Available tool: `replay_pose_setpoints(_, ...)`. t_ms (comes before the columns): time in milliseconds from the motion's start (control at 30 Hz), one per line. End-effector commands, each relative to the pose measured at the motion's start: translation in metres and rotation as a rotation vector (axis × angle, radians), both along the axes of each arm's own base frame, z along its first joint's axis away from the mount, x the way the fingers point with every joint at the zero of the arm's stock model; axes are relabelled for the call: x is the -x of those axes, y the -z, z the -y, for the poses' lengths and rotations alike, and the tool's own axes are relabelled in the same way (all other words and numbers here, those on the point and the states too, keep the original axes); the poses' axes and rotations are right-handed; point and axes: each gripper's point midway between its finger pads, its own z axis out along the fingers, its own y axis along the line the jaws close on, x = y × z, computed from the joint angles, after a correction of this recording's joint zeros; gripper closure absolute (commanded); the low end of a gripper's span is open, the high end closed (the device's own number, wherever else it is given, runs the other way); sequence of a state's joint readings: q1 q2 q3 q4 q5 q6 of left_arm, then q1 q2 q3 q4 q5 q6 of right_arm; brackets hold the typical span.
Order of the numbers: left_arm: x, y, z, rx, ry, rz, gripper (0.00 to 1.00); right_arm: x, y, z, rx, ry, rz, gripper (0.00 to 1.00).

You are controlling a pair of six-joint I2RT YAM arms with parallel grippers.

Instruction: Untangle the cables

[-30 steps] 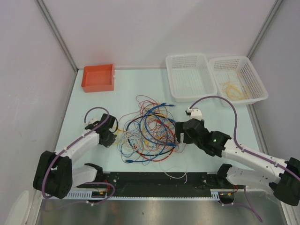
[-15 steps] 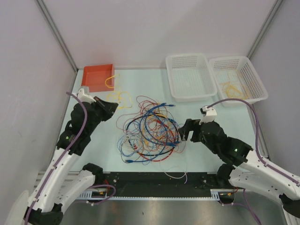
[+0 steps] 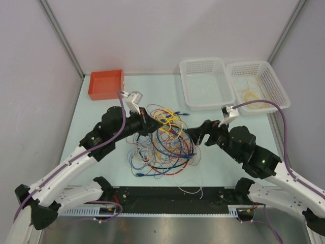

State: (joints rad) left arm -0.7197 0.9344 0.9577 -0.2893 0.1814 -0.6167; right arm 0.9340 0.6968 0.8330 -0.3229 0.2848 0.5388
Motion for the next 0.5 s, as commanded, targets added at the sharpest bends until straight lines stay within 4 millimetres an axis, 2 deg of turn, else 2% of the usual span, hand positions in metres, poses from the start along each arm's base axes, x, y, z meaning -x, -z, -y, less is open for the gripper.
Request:
replay_pose_setpoints(0,0.014,-0.004,0.016,0.006,0.103,0.081,0.99,-0.004,-0.037,-0.005,-0.087,-0.013,0.073,0.08)
replay_pose_setpoints(200,0.021,-0.001,0.022,0.008,0.134,0.094,1.0,-0.007,-0.036,-0.011,-0.094,-0.033,0.067,0.11)
replay_pose_setpoints(367,0.025,0.001,0.026,-0.002,0.158,0.102,1.0,-0.009,-0.054,-0.015,-0.144,-0.042,0.115,0.12)
replay_pose_setpoints(467,0.029,0.003,0.031,-0.005,0.18,0.103,1.0,-0.012,-0.057,-0.025,-0.143,-0.073,0.115,0.14)
